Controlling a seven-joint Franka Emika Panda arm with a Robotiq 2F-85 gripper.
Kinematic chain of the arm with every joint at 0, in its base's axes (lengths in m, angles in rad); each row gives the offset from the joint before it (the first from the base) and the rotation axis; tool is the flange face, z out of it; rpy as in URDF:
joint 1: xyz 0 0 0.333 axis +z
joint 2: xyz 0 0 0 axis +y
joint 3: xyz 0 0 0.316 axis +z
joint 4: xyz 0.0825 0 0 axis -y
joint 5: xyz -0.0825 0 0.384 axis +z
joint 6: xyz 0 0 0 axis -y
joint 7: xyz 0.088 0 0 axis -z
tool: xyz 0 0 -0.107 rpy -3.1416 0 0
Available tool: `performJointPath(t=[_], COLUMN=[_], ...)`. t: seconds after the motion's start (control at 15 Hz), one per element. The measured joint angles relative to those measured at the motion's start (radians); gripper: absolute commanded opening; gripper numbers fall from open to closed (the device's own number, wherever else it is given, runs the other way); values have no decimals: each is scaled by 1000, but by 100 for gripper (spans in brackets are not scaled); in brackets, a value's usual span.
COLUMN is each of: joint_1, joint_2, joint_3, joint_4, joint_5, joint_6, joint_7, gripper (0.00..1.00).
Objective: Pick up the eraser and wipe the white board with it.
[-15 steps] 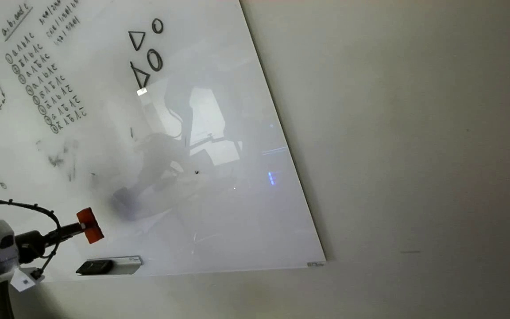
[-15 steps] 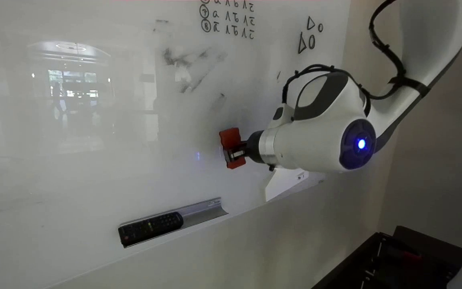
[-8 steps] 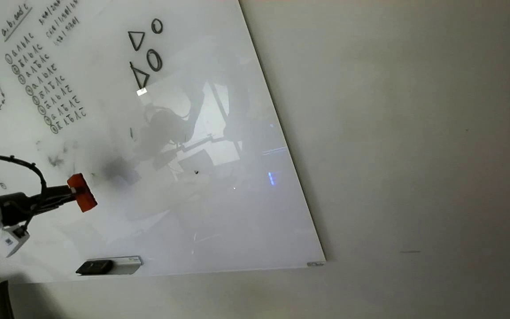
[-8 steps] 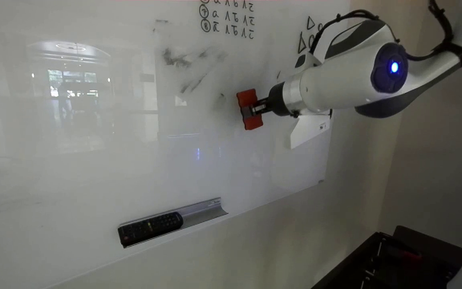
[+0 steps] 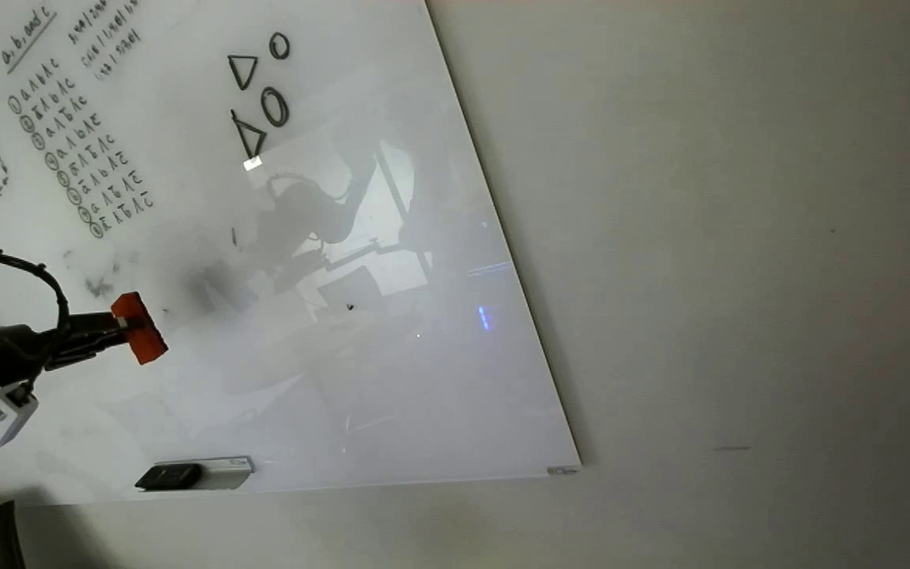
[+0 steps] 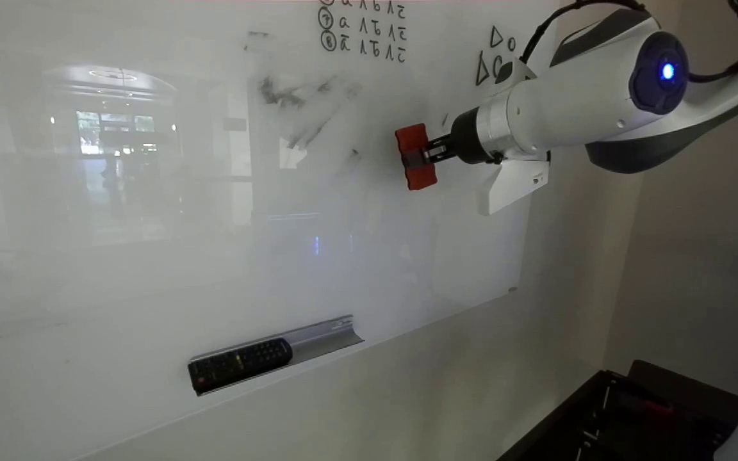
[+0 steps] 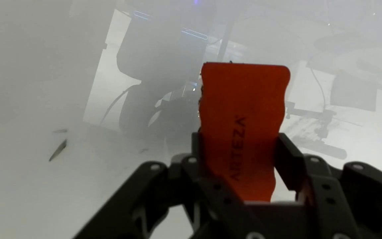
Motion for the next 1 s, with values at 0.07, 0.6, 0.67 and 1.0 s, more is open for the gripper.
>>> performJointPath(t=[0.07,0.6,0.67,1.0], joint_1=[0,1,2,2], joint_2=[0,-1,-7,-149], joint_3=[0,-3,-9,-116], joint_4=[0,1,3,18], joint_5=[0,0,0,3], joint_6=[0,0,0,112], joint_7=[0,0,0,-108], gripper=[54,29,29,29])
